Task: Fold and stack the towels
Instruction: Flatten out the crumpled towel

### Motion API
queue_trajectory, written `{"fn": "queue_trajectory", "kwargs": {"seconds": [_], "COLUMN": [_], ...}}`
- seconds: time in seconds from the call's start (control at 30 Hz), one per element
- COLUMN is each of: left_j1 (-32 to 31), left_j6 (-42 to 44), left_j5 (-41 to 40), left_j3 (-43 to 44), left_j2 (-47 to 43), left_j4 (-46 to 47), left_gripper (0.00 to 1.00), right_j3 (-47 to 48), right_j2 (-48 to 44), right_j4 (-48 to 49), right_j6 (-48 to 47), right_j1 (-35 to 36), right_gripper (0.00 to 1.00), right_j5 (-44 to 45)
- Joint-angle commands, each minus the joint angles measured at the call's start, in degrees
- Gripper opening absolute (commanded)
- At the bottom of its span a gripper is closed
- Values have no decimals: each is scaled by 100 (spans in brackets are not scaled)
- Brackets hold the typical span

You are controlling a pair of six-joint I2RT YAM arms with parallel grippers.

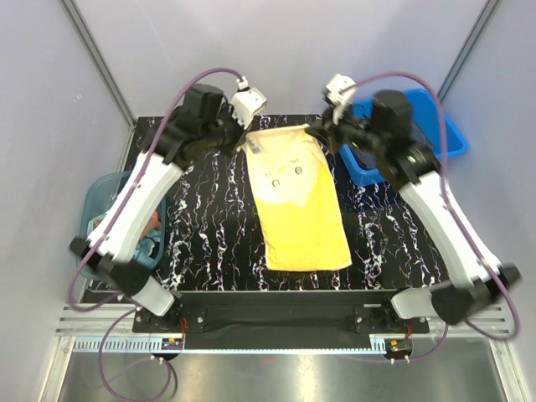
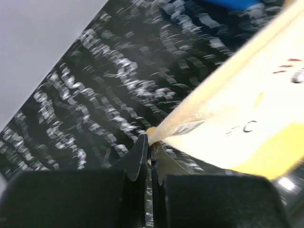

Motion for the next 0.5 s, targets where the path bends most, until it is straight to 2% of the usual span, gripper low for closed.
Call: {"fn": "queue_trajectory", "kwargs": {"seconds": [0.0,0.03,0.13,0.33,0.47], "left_j1": [484,564,915,995,996], "left_j6": [645,672,681,1015,1024], "left_j5": [-1202,-1536,-1531,-1793,-1987], "left_j3": [584,890,1305,798,481], "left_j2": [737,1122,1644,2163,2234], "left_j4": [373,610,1224,2700,3099], "left_gripper": [0,0,0,0,0], "right_j3": [805,1155,1789,2160,2257], "right_j2": [1290,1565,2533,3712,4037], "right_j4": [205,232,346,1128,1287], "right_j6": [-704,-739,-783,-985,-1143], "right_j1": [-282,-395,-607,-748,-783], "right_gripper": [0,0,0,0,0], "right_j5": [284,240,-49,-367,-280]}}
